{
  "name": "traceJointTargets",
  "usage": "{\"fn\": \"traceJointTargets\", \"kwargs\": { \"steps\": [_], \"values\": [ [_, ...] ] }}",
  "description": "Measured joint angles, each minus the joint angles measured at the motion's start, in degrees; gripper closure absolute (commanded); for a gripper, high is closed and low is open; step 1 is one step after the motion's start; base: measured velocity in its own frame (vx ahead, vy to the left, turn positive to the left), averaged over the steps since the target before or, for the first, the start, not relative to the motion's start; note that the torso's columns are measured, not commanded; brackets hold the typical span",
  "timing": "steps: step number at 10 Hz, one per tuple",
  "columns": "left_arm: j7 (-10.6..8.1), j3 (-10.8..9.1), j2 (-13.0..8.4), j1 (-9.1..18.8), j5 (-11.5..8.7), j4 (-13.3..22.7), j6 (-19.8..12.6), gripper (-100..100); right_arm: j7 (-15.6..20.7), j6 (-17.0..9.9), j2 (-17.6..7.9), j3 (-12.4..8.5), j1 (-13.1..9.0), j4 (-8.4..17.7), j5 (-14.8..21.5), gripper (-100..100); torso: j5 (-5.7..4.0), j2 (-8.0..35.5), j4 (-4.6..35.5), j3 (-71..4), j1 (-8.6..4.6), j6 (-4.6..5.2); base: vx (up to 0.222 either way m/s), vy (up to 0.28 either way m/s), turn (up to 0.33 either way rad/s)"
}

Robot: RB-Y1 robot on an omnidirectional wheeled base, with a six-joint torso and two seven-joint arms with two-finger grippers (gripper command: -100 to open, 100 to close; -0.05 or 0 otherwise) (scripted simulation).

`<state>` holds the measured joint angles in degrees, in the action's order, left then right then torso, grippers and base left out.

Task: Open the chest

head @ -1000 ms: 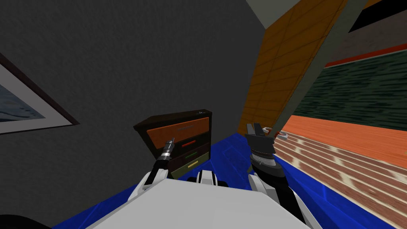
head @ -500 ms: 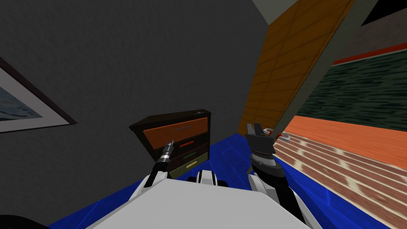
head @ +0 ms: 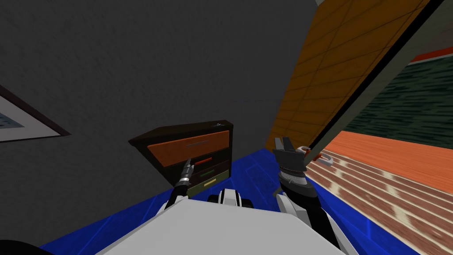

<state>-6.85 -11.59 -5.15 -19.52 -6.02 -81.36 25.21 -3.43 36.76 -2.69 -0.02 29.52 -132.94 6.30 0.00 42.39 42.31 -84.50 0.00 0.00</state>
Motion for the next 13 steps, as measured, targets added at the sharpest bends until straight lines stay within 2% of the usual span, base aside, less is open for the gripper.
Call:
{"fn": "traceJointTargets", "kwargs": {
  "steps": [5, 6, 7, 11, 13],
  "values": [
    [-0.60, -0.99, 7.15, 0.56, -1.01, 4.32, 0.80, -100, 0.00, 0.00, 0.00, 0.00, -0.01, 0.00, 0.00, 0, 0.01, -0.10, -0.03, -0.07, 0.07, 0.00, 0.010, -0.041, 0.022],
    [-0.61, -0.99, 7.27, 0.55, -1.02, 4.32, 0.76, -100, 0.00, 0.00, -0.01, 0.00, -0.01, 0.00, 0.00, 0, 0.02, -0.10, -0.03, -0.08, 0.11, -0.01, 0.000, 0.000, 0.000],
    [-0.61, -0.99, 7.26, 0.55, -1.02, 4.32, 0.76, 100, 0.00, 0.00, -0.01, -0.01, -0.01, 0.00, 0.00, 0, 0.02, -0.10, -0.03, -0.07, 0.08, -0.01, 0.000, 0.000, 0.000],
    [-0.73, -0.68, 7.30, -0.38, -0.95, 2.98, 0.32, 100, 0.00, -0.01, 0.01, 0.01, -0.03, 0.01, 0.00, 0, -0.06, 0.13, 0.04, 0.08, -0.19, 0.00, -0.138, -0.079, 0.006],
    [-0.83, -0.43, 7.34, -1.08, -0.90, 2.02, 0.00, 100, 0.00, -0.01, 0.00, 0.01, -0.04, 0.01, 0.00, 0, 0.01, -0.04, -0.01, -0.04, 0.07, -0.01, -0.139, -0.057, 0.004]
  ]
}}
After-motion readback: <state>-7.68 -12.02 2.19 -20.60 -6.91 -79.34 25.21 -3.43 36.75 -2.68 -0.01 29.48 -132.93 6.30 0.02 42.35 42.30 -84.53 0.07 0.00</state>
